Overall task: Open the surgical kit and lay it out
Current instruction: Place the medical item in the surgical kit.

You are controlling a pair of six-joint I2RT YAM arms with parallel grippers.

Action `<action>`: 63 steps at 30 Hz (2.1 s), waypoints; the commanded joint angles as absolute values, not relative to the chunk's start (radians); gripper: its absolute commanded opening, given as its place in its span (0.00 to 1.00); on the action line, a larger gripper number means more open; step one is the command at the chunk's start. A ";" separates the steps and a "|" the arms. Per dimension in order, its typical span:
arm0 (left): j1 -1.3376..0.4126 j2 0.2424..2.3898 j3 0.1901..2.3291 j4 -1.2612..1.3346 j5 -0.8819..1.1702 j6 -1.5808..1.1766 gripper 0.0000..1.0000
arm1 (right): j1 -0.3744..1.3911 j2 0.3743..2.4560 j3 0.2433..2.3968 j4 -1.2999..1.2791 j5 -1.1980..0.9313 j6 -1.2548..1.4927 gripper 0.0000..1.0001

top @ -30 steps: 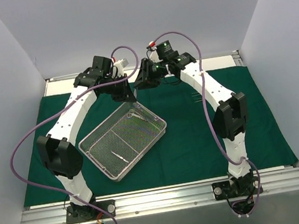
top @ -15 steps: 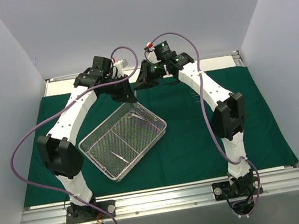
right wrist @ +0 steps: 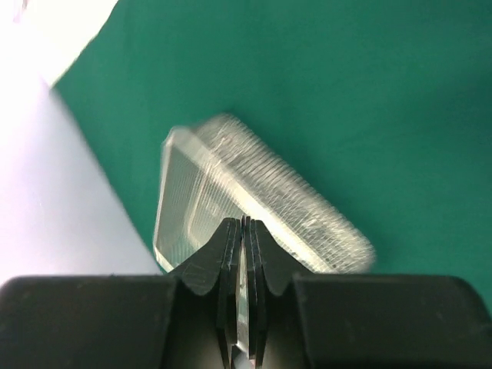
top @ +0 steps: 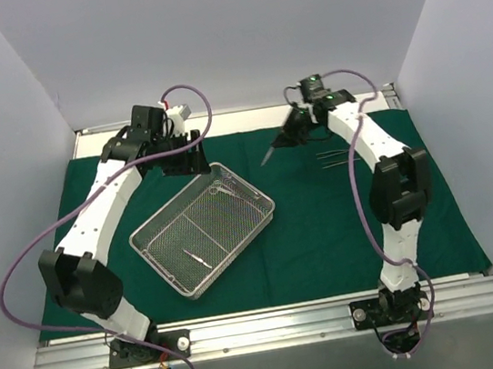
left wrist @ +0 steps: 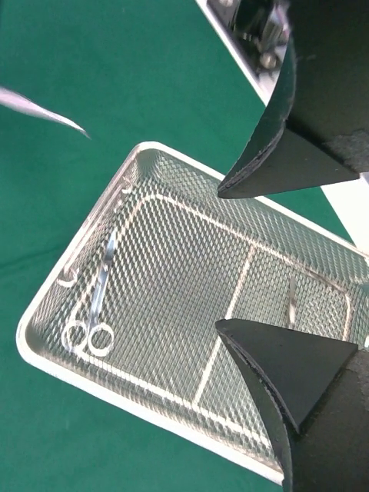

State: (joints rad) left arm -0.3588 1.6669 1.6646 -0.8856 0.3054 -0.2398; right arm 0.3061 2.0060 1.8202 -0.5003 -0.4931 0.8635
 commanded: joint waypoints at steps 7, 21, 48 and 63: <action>-0.330 1.497 1.534 -0.821 0.232 -0.169 0.72 | 0.039 1.753 1.522 -0.572 -0.189 1.209 0.00; -0.242 1.447 1.414 -0.756 0.302 -0.170 0.72 | -0.075 1.847 1.491 -0.684 -0.022 1.367 0.00; -0.133 1.516 1.468 -0.782 0.393 -0.170 0.72 | -0.121 2.006 1.479 -0.661 -0.021 1.301 0.01; -0.121 1.523 1.474 -0.782 0.416 -0.179 0.72 | -0.141 2.039 1.476 -0.646 -0.032 1.302 0.07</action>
State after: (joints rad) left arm -0.1307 1.5208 1.4231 -0.8032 0.3828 -0.1795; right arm -0.1371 2.0228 1.4685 -0.6086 -0.0521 1.2854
